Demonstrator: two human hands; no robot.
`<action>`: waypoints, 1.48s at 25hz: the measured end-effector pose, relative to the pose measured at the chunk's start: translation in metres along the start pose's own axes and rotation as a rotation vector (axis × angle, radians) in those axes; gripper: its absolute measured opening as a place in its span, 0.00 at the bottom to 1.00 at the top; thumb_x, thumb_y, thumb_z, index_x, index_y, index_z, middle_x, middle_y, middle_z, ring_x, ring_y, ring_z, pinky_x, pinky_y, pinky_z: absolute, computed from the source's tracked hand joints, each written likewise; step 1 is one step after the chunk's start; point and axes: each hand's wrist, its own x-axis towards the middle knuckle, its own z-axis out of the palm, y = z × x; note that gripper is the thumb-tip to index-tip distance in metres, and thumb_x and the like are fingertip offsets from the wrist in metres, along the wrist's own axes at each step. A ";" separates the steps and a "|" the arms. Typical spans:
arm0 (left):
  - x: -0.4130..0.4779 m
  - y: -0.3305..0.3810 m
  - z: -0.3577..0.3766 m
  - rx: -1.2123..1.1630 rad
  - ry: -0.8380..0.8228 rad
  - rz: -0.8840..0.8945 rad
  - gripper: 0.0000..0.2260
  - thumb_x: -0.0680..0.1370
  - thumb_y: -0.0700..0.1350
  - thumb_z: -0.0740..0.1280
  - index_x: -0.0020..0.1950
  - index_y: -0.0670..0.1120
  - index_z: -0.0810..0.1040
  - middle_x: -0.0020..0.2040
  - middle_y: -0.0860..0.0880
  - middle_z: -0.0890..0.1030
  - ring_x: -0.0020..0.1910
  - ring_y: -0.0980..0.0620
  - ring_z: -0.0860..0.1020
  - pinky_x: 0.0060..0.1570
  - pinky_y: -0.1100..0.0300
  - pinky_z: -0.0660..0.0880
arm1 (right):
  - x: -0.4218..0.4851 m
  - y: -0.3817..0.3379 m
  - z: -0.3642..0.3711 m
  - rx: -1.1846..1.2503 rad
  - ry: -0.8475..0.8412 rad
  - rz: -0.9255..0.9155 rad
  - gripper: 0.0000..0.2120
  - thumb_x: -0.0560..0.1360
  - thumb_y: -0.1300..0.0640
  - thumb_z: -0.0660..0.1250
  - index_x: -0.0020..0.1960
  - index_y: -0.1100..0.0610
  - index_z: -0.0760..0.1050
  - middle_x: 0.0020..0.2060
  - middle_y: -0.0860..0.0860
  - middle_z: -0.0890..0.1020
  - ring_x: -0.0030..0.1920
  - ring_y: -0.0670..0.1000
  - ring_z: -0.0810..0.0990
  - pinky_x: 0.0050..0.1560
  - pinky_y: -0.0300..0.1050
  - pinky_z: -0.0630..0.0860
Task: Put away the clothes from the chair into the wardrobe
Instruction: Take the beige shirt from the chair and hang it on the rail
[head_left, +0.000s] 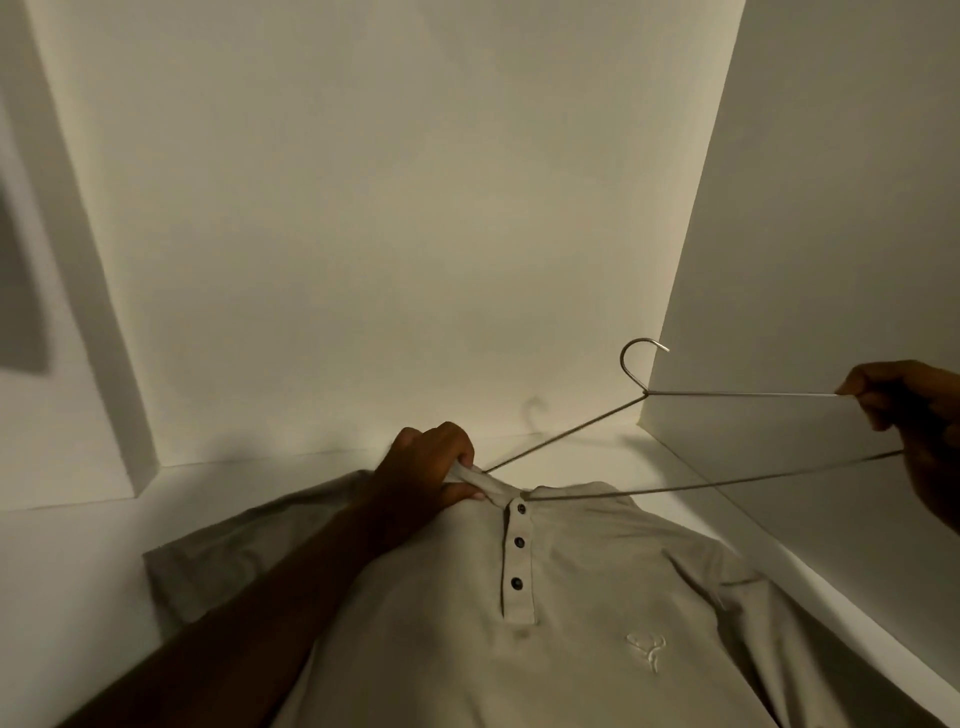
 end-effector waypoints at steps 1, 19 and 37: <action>0.001 0.004 -0.002 -0.028 0.013 0.013 0.15 0.71 0.60 0.67 0.43 0.50 0.71 0.40 0.55 0.74 0.35 0.58 0.69 0.40 0.62 0.66 | 0.000 -0.001 0.004 -0.019 -0.022 -0.004 0.13 0.81 0.54 0.55 0.55 0.48 0.78 0.42 0.47 0.78 0.42 0.52 0.77 0.44 0.53 0.76; 0.052 0.045 -0.022 -0.336 0.110 -0.423 0.15 0.76 0.56 0.64 0.35 0.50 0.80 0.31 0.56 0.82 0.32 0.59 0.80 0.48 0.52 0.77 | -0.030 -0.091 0.144 0.311 0.025 0.143 0.13 0.77 0.63 0.67 0.60 0.53 0.73 0.54 0.41 0.80 0.56 0.40 0.77 0.58 0.36 0.72; 0.043 0.013 -0.059 -0.111 -0.178 -0.705 0.13 0.76 0.54 0.62 0.47 0.45 0.78 0.51 0.46 0.79 0.55 0.44 0.77 0.57 0.52 0.61 | -0.070 -0.104 0.153 0.155 -0.155 0.424 0.25 0.74 0.33 0.59 0.31 0.52 0.67 0.26 0.46 0.71 0.30 0.45 0.69 0.38 0.47 0.68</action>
